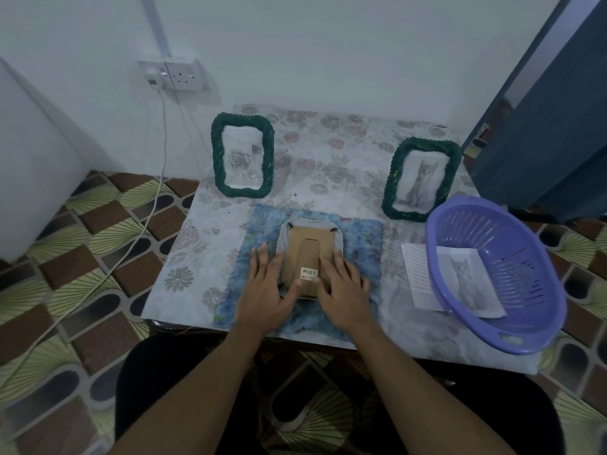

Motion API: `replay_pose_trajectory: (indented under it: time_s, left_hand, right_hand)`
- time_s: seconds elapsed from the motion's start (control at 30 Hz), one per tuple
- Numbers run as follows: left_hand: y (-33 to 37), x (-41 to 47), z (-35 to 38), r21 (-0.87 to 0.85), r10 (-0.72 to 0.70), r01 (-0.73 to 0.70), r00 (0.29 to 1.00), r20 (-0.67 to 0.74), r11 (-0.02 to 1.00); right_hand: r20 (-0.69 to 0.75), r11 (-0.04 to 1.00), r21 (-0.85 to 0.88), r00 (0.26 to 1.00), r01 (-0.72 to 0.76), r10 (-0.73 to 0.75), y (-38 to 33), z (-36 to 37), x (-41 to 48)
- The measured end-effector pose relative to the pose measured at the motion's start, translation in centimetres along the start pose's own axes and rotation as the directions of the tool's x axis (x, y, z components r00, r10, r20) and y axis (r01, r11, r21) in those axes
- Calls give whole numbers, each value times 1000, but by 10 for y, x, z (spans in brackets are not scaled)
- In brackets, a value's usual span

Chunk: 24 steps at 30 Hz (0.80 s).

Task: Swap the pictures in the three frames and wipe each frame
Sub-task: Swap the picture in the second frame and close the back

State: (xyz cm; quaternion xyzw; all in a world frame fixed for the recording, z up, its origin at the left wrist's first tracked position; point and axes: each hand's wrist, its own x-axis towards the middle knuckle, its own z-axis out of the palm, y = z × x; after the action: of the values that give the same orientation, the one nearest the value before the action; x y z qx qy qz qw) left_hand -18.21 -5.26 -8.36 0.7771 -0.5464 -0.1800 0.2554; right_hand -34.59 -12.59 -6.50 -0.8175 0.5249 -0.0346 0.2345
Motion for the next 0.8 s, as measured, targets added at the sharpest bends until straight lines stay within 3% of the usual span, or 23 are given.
replay_pose_trajectory:
  time_s: [0.2,0.43,0.8]
  left_hand:
    - [4,2,-1,-92,-144,139,988,-51,986]
    - [2,5,-5,-105,-155,152,988,-22,983]
    - [20,6,-37,-285,-118,111,993,-5,952]
  right_hand:
    - [-22,999,-53,1000,7,-8,1,7,0]
    - [-12,999,-34,1000,2,-2,1,8,1]
    - [99,993,107,995,-39,28,-5,-21,7]
